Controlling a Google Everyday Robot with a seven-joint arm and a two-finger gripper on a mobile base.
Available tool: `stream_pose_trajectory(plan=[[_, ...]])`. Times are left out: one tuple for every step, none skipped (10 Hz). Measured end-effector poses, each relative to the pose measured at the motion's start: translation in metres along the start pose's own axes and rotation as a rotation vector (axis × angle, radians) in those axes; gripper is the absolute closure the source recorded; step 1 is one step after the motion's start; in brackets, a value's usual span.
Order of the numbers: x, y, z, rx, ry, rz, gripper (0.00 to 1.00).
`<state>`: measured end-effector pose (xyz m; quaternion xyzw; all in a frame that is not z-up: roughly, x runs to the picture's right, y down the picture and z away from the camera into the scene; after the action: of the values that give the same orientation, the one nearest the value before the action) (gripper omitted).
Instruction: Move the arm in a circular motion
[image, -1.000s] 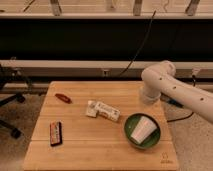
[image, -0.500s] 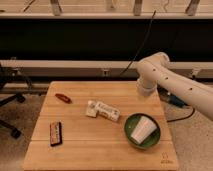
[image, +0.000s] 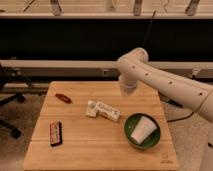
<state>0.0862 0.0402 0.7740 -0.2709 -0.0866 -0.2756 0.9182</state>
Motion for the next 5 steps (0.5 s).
stream_pose_trajectory(plan=[[-0.017,-0.013,-0.003,0.008,-0.002,-0.034,1.0],[-0.04,-0.028,-0.006,0.019,-0.008,-0.079,1.0],[-0.06,-0.039,-0.01,0.03,-0.014,-0.117,1.0],[-0.086,-0.05,-0.013,0.044,-0.026,-0.172,1.0],[-0.111,-0.058,-0.018,0.059,-0.037,-0.229,1.0]])
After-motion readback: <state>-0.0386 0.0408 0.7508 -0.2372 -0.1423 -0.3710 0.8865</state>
